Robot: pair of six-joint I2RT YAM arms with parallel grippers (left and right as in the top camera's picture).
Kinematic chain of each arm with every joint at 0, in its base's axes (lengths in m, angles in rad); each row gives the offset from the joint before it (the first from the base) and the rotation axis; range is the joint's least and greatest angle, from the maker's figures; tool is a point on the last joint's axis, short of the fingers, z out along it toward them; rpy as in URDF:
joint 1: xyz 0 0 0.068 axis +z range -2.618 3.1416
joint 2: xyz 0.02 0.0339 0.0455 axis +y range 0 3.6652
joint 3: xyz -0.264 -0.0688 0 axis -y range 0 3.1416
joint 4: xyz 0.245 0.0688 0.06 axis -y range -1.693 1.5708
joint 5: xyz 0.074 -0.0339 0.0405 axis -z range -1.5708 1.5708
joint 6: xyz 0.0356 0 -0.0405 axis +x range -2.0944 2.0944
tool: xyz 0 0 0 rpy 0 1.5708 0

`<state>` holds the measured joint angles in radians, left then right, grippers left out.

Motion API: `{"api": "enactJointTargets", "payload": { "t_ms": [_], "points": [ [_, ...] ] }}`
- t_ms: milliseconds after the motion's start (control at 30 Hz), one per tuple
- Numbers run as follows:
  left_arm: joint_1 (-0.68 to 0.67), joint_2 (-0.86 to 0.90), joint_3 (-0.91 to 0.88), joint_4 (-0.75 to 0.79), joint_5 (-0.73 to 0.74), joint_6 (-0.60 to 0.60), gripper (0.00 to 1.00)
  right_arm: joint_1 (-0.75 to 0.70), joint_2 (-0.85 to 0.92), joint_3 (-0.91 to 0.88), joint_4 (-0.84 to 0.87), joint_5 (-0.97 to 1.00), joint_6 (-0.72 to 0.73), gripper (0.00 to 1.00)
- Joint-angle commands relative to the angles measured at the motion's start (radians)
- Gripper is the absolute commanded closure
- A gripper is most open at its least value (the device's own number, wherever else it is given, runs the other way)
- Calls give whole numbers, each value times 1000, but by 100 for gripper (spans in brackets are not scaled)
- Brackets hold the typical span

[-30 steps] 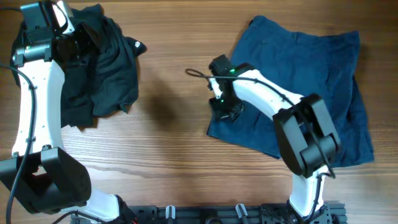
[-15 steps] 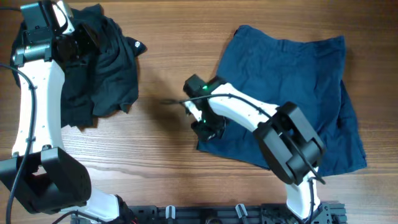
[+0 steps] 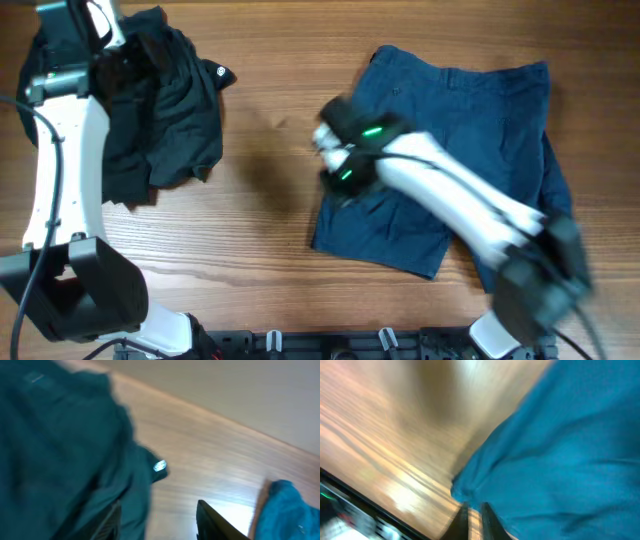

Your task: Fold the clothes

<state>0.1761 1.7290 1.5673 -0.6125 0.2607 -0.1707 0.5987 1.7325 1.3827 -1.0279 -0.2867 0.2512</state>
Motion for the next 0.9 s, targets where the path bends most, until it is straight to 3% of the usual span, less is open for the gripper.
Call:
{"api": "enactJointTargets", "payload": {
  "t_ms": [0,67,167,233,333,600,733,867],
  "points": [
    [-122,43,12,90,46,92,48,-167,-200,27,2,32,73,75],
    [-192,89,12,163,46,116,42,-238,-254,27,-5,25,58,72],
    [-294,182,12,293,47,115,23,-306,-302,27,-33,25,34,67],
    [-358,266,16,397,75,112,18,-312,-312,27,-52,25,10,62],
    [-404,362,72,422,124,106,17,-312,-311,26,-57,25,11,60],
    [-532,585,374,313,162,134,13,-312,-312,26,-54,25,15,57],
    [-603,637,396,326,162,141,15,-322,-312,26,-37,29,22,73],
    [-670,691,396,339,161,137,18,-363,-312,27,-11,32,40,76]
  ]
}}
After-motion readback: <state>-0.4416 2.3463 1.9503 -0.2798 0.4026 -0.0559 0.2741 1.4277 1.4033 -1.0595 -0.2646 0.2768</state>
